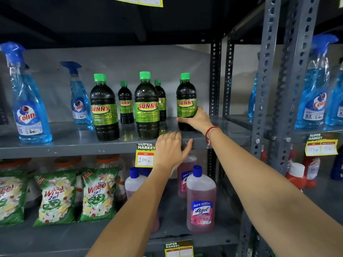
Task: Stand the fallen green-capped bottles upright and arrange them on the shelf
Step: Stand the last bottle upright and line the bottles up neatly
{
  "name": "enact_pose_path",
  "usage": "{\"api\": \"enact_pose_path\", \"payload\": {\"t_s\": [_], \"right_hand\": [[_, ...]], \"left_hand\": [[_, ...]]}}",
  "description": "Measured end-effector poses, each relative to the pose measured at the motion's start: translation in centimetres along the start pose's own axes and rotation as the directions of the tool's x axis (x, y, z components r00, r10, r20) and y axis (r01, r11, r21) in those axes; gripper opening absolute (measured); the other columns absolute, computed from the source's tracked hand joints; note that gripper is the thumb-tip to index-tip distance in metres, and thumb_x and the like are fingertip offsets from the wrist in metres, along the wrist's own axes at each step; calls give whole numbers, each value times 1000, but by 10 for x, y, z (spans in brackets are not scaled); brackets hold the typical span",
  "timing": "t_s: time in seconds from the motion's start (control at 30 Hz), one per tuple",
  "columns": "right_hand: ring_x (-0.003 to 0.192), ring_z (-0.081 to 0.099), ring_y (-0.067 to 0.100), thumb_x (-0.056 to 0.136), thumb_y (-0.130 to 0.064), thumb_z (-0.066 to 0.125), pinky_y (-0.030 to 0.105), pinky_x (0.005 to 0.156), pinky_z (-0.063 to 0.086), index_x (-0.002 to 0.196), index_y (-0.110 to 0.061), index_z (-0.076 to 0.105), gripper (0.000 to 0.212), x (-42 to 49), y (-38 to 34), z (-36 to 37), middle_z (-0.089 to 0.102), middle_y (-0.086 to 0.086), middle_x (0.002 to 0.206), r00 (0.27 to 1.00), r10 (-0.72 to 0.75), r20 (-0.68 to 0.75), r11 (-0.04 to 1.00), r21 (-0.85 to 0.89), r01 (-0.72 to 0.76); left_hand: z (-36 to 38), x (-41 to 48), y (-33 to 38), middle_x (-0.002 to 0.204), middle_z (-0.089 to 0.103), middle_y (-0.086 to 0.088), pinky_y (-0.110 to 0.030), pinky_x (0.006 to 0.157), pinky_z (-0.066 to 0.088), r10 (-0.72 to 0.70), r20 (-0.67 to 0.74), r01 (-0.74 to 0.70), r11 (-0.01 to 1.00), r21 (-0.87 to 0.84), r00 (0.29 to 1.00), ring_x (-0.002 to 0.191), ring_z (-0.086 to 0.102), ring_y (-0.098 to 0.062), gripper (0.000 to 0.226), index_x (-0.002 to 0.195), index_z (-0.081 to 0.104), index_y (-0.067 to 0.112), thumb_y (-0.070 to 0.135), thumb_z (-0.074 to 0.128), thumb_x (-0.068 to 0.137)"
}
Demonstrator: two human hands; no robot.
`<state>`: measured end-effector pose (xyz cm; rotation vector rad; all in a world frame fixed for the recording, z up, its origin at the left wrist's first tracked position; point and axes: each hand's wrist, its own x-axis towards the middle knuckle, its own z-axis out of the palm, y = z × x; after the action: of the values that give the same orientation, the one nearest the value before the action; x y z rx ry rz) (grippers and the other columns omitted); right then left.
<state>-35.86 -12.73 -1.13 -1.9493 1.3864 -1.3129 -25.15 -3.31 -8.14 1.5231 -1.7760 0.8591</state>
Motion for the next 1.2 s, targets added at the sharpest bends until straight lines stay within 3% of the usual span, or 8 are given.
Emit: {"api": "enact_pose_path", "payload": {"t_s": [0.17,0.33,0.47,0.6,0.73,0.8,0.97,1.2], "right_hand": [[103,59,21,63,-41,84,27,84,45,106,-16,61,55,-5,1,-6,66,7,109,997,-54,51,998,42,51],[103,59,17,60,-45,84,27,82,45,116,-17,59,67,-22,0,-14,66,0,110,992,-91,88,991,106,82],[100,57,12,67,-38,83,16,70,40,117,-17,58,60,-36,1,-23,64,-3,107,986,-126,111,979,173,105],[103,56,11,66,-42,83,23,84,41,122,-16,54,68,-40,3,-26,62,-4,111,985,-125,119,979,177,103],[118,53,15,60,-54,81,36,103,43,137,-15,40,96,-37,9,-38,56,-3,127,971,-88,223,973,228,36],[118,55,17,58,-55,80,40,104,43,140,-13,37,102,-36,14,-50,57,3,128,954,-83,287,970,241,11],[112,59,20,80,-27,73,34,102,44,137,-13,42,67,-35,25,-63,63,12,118,925,-92,369,984,173,29],[116,57,19,85,-19,68,36,107,40,136,-13,42,58,-34,31,-69,62,12,121,906,-93,414,976,219,0]], "left_hand": [[-4,1,-1,73,70,-11,-33,65,48,-5,48,5,1000,-19,999,68,66,-27,53,80,68,5,47,36,88],[-10,3,-9,87,70,-15,-36,71,47,93,53,-89,994,-66,994,81,65,-31,52,92,65,2,46,37,89],[-15,6,-13,92,68,-16,-38,71,46,48,54,-37,981,-190,997,84,62,-32,41,98,62,2,41,50,90],[-23,18,-9,105,65,-18,-40,76,48,-47,174,108,927,-360,984,96,60,-34,47,119,52,4,39,58,87],[-30,35,-14,124,59,-15,-35,89,45,-61,381,265,818,-510,923,112,56,-30,64,133,41,8,39,66,83],[-30,43,-16,133,54,-11,-32,95,41,-55,447,330,755,-567,893,119,52,-26,67,136,39,10,38,68,82],[-21,52,-13,128,59,-9,-38,98,44,-76,495,390,721,-572,866,114,55,-25,64,131,46,14,36,74,77],[-14,56,-11,123,63,-7,-42,96,47,-110,488,416,700,-580,866,110,58,-23,73,129,52,16,44,79,68]]}}
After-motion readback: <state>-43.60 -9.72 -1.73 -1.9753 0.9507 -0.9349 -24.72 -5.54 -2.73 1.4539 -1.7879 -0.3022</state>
